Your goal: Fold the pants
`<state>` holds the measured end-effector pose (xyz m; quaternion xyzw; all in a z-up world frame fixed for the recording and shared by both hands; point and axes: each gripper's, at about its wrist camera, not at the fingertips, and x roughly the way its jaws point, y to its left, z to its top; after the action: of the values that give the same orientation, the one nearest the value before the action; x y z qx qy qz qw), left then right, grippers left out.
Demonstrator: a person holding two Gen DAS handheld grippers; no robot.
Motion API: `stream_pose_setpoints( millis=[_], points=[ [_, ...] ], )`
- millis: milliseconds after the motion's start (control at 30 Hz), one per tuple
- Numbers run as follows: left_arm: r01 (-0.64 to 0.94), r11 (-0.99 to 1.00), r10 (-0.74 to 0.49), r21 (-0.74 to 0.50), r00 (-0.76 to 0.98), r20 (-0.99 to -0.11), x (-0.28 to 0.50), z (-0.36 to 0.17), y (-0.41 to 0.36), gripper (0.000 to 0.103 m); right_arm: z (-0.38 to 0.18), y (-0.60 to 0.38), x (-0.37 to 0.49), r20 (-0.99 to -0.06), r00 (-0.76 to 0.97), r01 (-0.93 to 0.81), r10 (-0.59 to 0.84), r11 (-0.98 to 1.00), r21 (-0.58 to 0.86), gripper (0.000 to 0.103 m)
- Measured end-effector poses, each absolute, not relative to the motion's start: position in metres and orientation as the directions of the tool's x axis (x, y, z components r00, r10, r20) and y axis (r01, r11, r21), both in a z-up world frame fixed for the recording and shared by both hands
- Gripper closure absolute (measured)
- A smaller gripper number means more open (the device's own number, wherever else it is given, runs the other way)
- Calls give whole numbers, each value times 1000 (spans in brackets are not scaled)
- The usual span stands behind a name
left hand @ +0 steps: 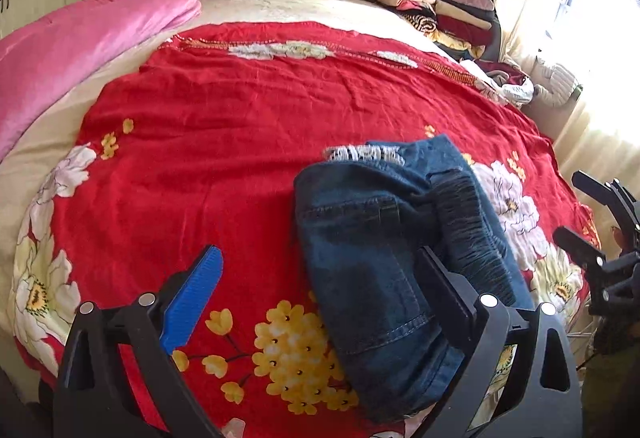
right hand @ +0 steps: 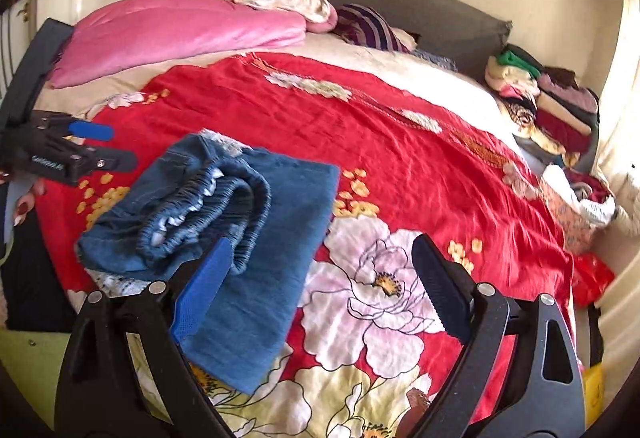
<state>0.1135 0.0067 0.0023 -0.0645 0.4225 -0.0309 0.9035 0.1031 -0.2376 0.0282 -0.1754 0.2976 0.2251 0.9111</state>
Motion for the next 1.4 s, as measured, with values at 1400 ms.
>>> stream_pose_setpoints(
  millis=[1400],
  points=[
    [5, 982, -159, -191, 571, -805, 137, -46, -9, 5, -27, -232, 153, -743, 597, -502, 302, 863, -52, 17]
  ],
)
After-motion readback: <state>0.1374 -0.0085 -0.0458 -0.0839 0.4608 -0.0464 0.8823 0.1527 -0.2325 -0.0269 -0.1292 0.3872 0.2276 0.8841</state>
